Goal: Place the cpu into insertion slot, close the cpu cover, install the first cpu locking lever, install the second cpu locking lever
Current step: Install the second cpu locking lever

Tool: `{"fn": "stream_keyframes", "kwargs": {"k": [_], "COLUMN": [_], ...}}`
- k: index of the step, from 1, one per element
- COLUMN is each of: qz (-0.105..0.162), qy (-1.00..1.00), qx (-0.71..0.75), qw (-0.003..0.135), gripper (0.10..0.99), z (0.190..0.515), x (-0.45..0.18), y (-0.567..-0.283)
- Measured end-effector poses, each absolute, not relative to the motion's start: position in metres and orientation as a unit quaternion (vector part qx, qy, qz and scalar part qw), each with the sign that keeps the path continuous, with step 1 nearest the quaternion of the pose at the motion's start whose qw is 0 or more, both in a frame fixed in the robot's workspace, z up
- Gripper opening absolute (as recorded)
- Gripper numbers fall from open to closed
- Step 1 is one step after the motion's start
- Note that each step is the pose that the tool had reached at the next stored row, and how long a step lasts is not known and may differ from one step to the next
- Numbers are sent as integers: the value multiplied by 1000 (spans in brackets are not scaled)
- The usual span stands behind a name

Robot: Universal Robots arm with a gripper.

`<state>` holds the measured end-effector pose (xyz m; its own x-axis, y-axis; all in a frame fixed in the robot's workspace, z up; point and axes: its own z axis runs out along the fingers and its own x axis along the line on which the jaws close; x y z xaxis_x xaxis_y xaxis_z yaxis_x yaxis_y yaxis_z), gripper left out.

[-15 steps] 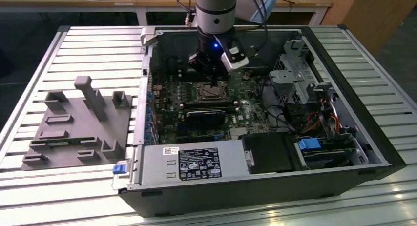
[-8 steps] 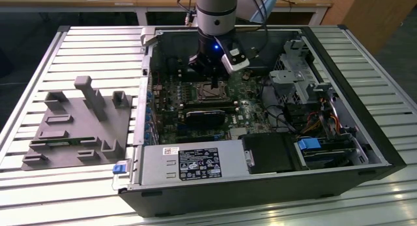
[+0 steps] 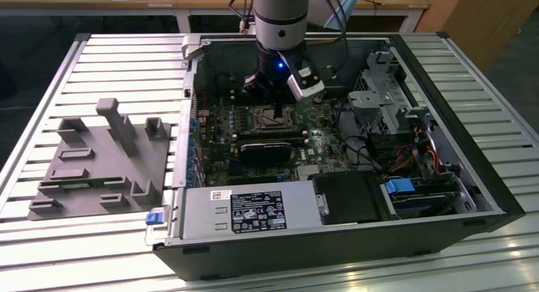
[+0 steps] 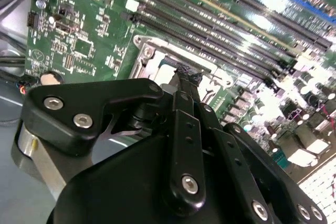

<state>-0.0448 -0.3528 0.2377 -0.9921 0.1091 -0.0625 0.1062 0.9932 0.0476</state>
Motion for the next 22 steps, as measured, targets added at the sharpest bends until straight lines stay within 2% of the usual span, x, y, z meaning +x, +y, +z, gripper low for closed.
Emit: {"fn": "stream_keyframes", "kwargs": {"k": [19, 20, 22], "qz": [22, 22, 21], "qy": [998, 998, 998], "qx": [54, 54, 54], "qw": [32, 29, 12], "gripper": [106, 106, 106], "z": [237, 237, 236], "x": [-55, -54, -53], "y": [-364, -364, -364]}}
